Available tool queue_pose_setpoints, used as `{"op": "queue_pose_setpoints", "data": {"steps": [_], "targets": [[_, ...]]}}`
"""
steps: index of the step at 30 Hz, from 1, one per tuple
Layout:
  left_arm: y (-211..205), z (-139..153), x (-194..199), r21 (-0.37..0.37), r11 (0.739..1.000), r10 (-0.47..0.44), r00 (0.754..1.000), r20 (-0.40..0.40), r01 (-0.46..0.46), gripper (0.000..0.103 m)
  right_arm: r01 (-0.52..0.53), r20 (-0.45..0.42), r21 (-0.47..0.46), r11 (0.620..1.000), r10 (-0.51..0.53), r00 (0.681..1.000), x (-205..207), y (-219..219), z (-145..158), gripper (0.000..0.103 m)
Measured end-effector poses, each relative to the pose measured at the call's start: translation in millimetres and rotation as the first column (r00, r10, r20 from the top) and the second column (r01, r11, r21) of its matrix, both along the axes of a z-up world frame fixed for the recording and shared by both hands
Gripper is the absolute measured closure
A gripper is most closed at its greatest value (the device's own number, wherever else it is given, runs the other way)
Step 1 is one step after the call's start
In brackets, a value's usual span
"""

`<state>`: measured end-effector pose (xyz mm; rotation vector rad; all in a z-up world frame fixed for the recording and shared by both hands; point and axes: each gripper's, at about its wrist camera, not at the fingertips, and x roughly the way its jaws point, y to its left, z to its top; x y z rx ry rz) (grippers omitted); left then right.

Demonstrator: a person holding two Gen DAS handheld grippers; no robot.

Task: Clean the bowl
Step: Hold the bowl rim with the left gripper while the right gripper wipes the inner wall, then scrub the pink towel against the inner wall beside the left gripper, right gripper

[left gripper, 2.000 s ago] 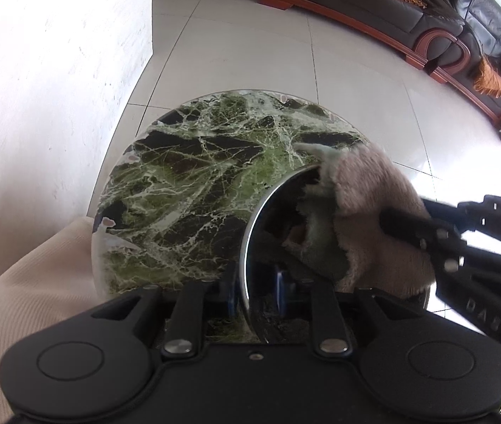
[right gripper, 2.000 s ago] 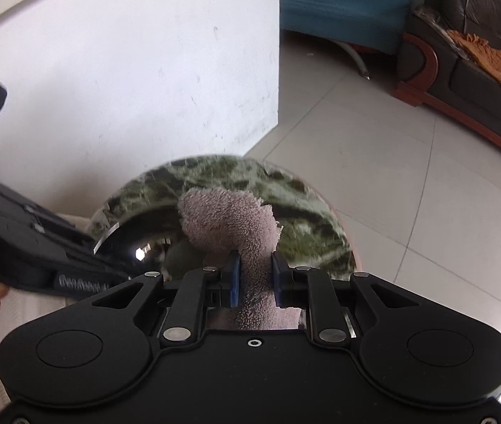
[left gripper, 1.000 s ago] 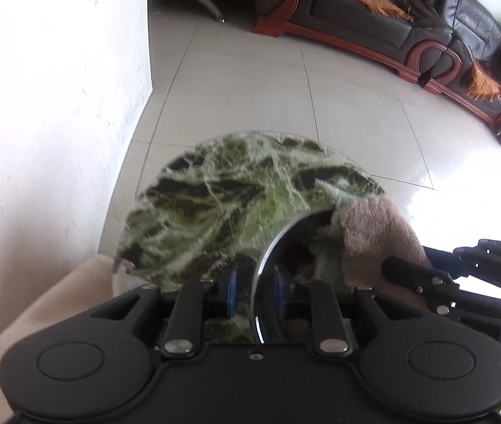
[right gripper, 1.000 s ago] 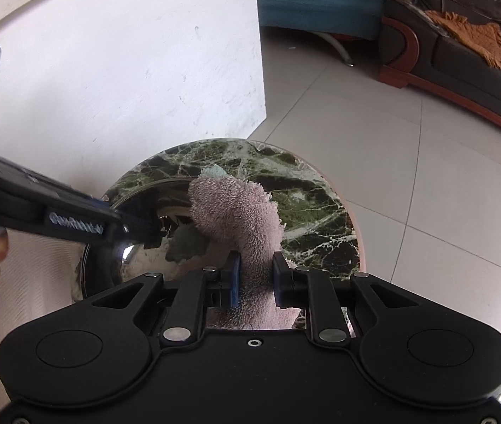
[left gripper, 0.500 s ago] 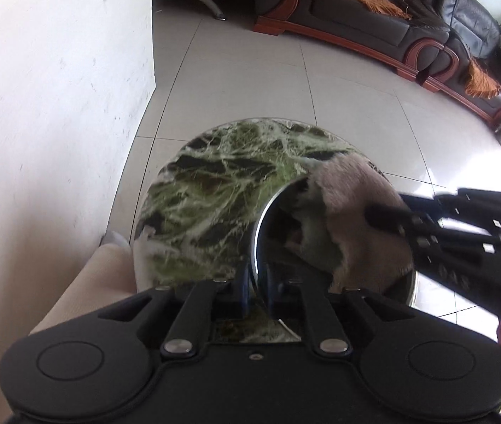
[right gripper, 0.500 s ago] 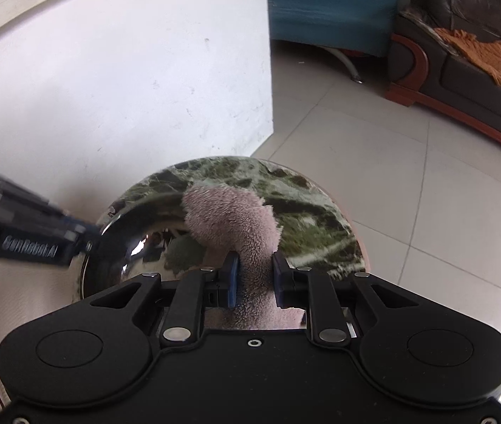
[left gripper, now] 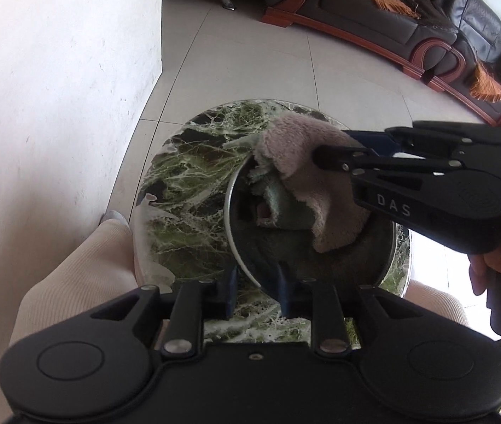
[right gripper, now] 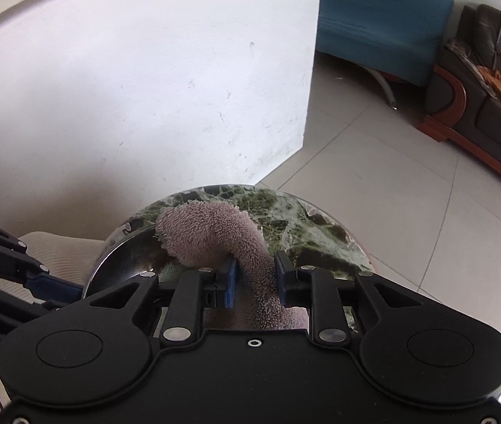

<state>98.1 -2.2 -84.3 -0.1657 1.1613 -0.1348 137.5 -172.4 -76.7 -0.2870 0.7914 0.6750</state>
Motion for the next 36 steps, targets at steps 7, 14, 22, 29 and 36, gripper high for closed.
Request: {"op": "queue_pose_setpoints", "data": {"steps": [7, 14, 22, 29, 36], "targets": [[-1, 1, 28, 0.046, 0.998, -0.042, 0.999, 0.016, 0.042, 0.082, -0.051, 0.015, 0.022, 0.998, 0.05, 0.999, 5, -12, 0, 0.081], [4, -21, 47, 0.014, 0.999, -0.03, 0.998, -0.06, 0.031, 0.089, -0.081, 0.019, 0.044, 0.996, 0.081, 0.997, 13, -18, 2, 0.081], [5, -21, 36, -0.008, 0.999, 0.053, 0.997, -0.054, -0.054, 0.088, 0.036, -0.028, 0.09, 0.995, -0.034, 0.999, 10, -30, 0, 0.081], [2, -20, 36, -0.014, 0.998, 0.06, 0.997, -0.047, -0.061, 0.088, 0.257, -0.18, 0.184, 0.949, -0.224, 0.958, -23, -68, -14, 0.082], [-3, -22, 41, 0.01, 1.0, 0.022, 0.999, -0.047, -0.021, 0.086, 0.222, -0.09, 0.154, 0.963, -0.21, 0.973, -15, -56, 3, 0.082]]}}
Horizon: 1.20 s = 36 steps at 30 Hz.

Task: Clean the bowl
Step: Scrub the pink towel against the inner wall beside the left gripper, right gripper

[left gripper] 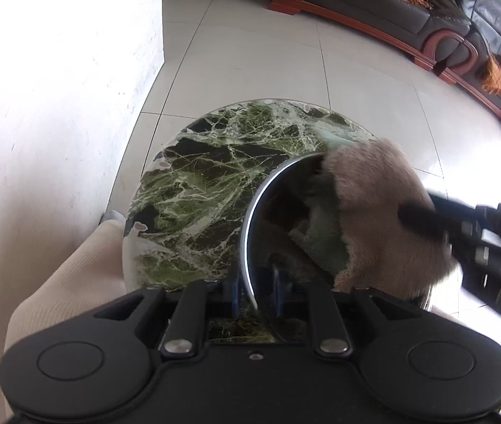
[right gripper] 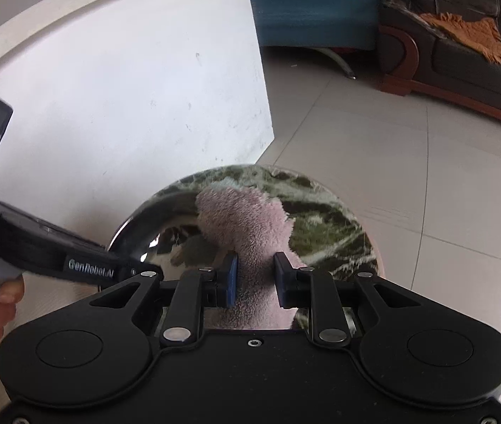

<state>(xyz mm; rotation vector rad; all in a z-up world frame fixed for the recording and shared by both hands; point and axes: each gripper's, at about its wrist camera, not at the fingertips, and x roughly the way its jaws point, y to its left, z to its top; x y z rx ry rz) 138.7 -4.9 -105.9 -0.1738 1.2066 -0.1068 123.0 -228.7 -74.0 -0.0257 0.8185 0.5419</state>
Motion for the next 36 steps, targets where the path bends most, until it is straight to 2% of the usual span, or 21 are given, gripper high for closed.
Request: {"op": "queue_pose_setpoints", "data": {"steps": [3, 6, 11, 14, 18, 22, 27, 30, 36], "targets": [[-1, 0, 2, 0.0, 1.0, 0.011, 1.0, -0.007, -0.011, 0.086, -0.015, 0.016, 0.006, 1.0, 0.015, 1.0, 15, 6, 3, 0.082], [-2, 0, 1, 0.005, 1.0, 0.017, 1.0, -0.003, -0.017, 0.085, -0.015, -0.005, 0.004, 1.0, 0.015, 1.0, 13, 5, -4, 0.082], [-3, -1, 0, 0.006, 1.0, 0.008, 1.0, 0.004, -0.008, 0.084, 0.011, -0.063, 0.012, 1.0, -0.01, 0.998, -17, -10, -17, 0.082], [-7, -1, -1, 0.028, 1.0, -0.011, 1.0, 0.007, 0.011, 0.082, 0.012, -0.052, -0.002, 1.0, -0.012, 0.999, -27, -10, -12, 0.082], [-7, -2, -1, 0.029, 0.999, -0.016, 1.0, 0.001, 0.016, 0.081, 0.007, -0.007, -0.004, 1.0, -0.007, 1.0, -10, -2, -3, 0.082], [-4, -3, 0, 0.015, 1.0, -0.003, 1.0, -0.005, 0.003, 0.081, -0.002, -0.005, -0.005, 1.0, 0.002, 1.0, 6, 3, -5, 0.082], [-3, -4, -1, 0.002, 1.0, -0.006, 1.0, 0.0, 0.006, 0.081, 0.01, -0.051, -0.011, 1.0, -0.011, 0.999, -18, -7, -18, 0.082], [-6, -5, 0, 0.015, 1.0, -0.022, 1.0, 0.001, 0.022, 0.079, 0.016, -0.057, -0.014, 1.0, -0.017, 0.998, -28, -9, -16, 0.082], [-5, -6, 2, 0.017, 0.999, -0.03, 1.0, -0.01, 0.03, 0.078, 0.009, -0.01, 0.003, 1.0, -0.009, 1.0, 3, -2, -4, 0.082]]}}
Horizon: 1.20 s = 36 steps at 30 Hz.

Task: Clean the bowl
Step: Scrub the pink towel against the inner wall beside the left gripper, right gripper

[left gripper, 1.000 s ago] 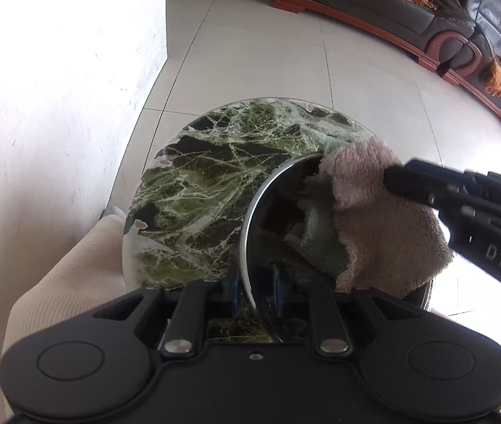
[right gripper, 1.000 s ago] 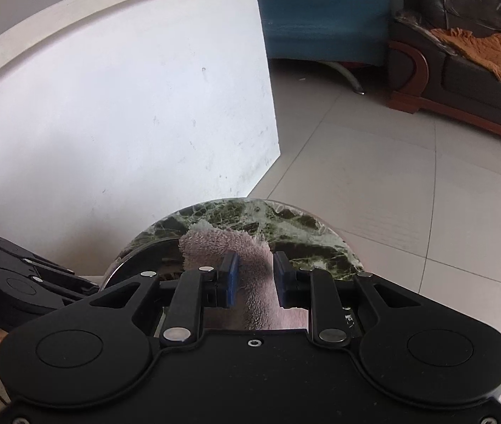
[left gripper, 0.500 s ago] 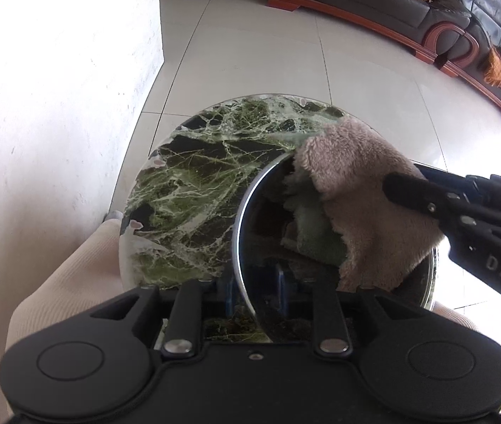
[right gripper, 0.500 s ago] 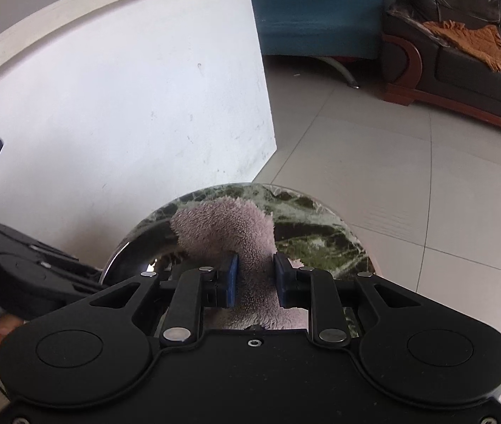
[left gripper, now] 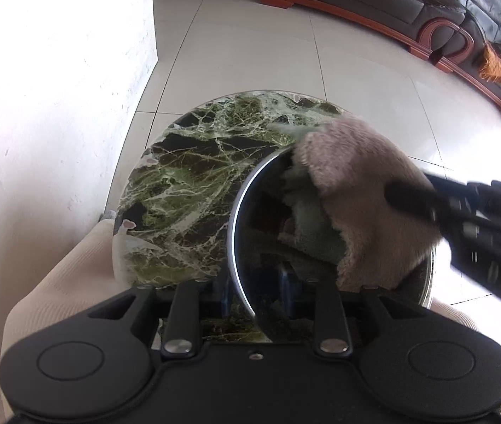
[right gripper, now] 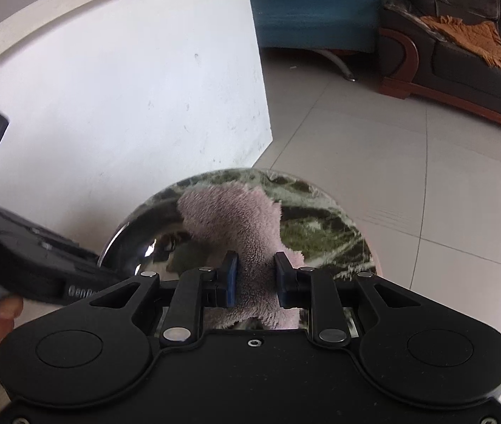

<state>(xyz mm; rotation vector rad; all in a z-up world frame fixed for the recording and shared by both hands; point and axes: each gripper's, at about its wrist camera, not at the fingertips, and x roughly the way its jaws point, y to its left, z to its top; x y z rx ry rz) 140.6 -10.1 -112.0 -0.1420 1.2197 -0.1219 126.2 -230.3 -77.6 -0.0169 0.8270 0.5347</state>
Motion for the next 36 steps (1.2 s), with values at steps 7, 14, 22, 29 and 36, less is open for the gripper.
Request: {"op": "queue_pose_setpoints", "data": {"steps": [7, 14, 22, 29, 36], "targets": [[1, 0, -1, -0.008, 1.0, 0.006, 1.0, 0.004, -0.006, 0.078, -0.003, -0.041, -0.016, 1.0, 0.002, 0.999, -16, -8, -12, 0.082], [0, 0, -1, -0.002, 1.0, -0.013, 1.0, 0.008, 0.013, 0.077, -0.01, -0.021, -0.036, 0.999, 0.009, 1.0, -21, -6, -6, 0.082], [-1, 0, -1, -0.003, 1.0, -0.005, 1.0, 0.008, 0.005, 0.077, -0.021, -0.014, -0.035, 0.999, 0.021, 1.0, 2, -1, -6, 0.082], [-2, -2, -2, -0.005, 1.0, -0.021, 1.0, 0.02, 0.021, 0.077, -0.002, -0.057, -0.047, 0.999, 0.0, 0.998, -35, -6, -10, 0.08], [-3, -2, 1, -0.006, 1.0, -0.016, 1.0, 0.008, 0.016, 0.076, 0.005, -0.026, -0.035, 0.999, -0.006, 1.0, 0, 1, -4, 0.08]]}}
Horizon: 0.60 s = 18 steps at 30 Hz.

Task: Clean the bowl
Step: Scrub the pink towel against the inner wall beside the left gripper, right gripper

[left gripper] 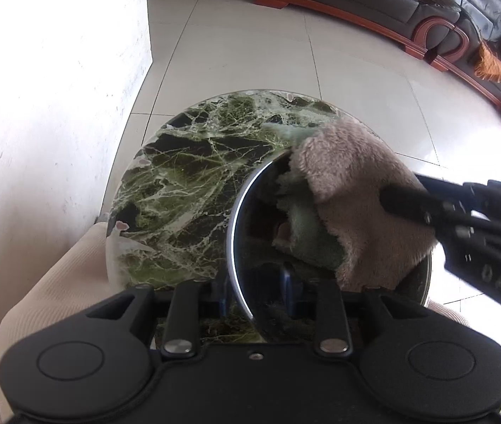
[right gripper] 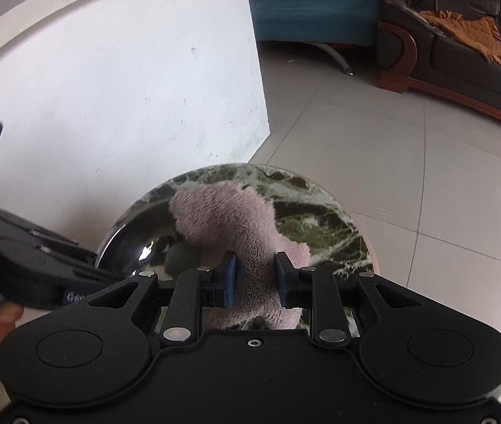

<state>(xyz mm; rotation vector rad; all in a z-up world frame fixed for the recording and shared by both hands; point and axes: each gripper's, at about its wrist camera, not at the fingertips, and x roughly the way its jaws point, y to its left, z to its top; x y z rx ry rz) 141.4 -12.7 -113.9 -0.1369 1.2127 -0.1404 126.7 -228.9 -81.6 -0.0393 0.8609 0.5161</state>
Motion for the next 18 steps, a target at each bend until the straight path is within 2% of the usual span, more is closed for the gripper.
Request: {"op": "queue_pose_setpoints", "data": {"steps": [4, 10, 13, 18], "targets": [[0, 0, 0, -0.002, 1.0, 0.005, 1.0, 0.001, -0.005, 0.075, -0.004, -0.022, -0.011, 1.0, 0.004, 1.0, -6, -1, -7, 0.08], [-1, -1, -1, -0.008, 1.0, -0.002, 1.0, 0.002, 0.002, 0.075, 0.031, -0.06, 0.005, 1.0, -0.03, 0.998, -38, -8, -13, 0.078], [-2, -1, -2, -0.002, 1.0, -0.008, 1.0, 0.007, 0.008, 0.075, 0.032, -0.052, 0.001, 0.999, -0.032, 0.998, -34, -6, -10, 0.078], [-3, -2, 0, 0.001, 1.0, 0.003, 1.0, 0.001, -0.003, 0.074, 0.036, 0.0, 0.009, 0.999, -0.036, 0.999, -4, -1, 1, 0.078]]}}
